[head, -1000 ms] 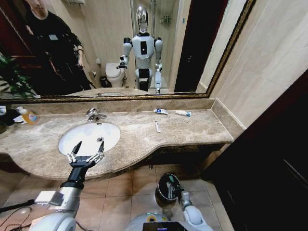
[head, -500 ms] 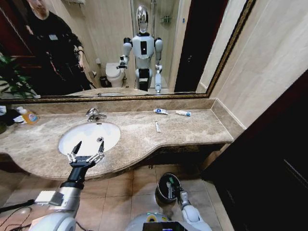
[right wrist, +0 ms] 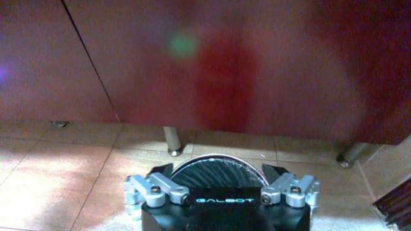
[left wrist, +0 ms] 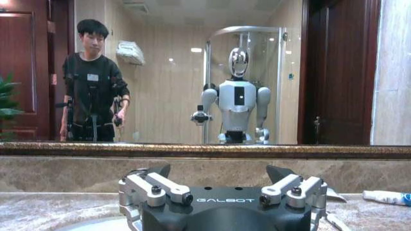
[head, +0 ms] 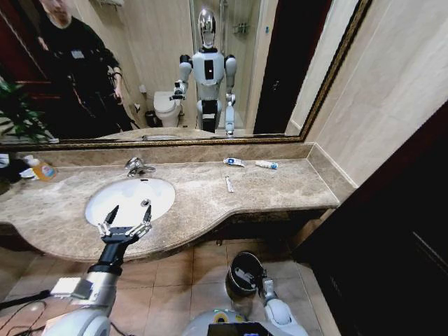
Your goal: Pick up the trash from the sink and place it in the trash bin.
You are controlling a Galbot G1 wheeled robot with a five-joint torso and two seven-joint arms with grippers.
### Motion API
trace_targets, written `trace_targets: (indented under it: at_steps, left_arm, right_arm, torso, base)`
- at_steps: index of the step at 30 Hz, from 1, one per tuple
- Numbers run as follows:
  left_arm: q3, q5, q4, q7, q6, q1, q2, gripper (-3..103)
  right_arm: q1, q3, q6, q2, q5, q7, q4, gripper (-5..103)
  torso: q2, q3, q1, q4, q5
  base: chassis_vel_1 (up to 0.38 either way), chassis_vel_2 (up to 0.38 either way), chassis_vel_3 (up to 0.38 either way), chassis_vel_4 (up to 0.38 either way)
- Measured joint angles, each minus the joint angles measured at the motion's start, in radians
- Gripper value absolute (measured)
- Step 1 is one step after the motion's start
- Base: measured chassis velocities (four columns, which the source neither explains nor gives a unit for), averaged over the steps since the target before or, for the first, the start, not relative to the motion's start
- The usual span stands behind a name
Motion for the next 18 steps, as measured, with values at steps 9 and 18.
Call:
trace_targets:
  at_steps: [9,18]
  left_arm:
    - [0.000,0.000,0.000,0.000,0.000,0.000,0.000,100]
    - [0.000,0.000,0.000,0.000,0.000,0.000,0.000,100]
  right_arm:
    - [-0.070,0.002,-0.015,-0.022,0.038,0.033,0.140,100]
    - [-0.262,0.061,0.019,-0.079,0.116,0.095,0.598,100]
  torso:
    - [0.000,0.000,0.000,0.0000,0.0000]
    - [0.000,0.000,0.000,0.0000,0.0001]
  base:
    - [0.000,0.000,0.000,0.000]
    - [0.000,0.000,0.000,0.000]
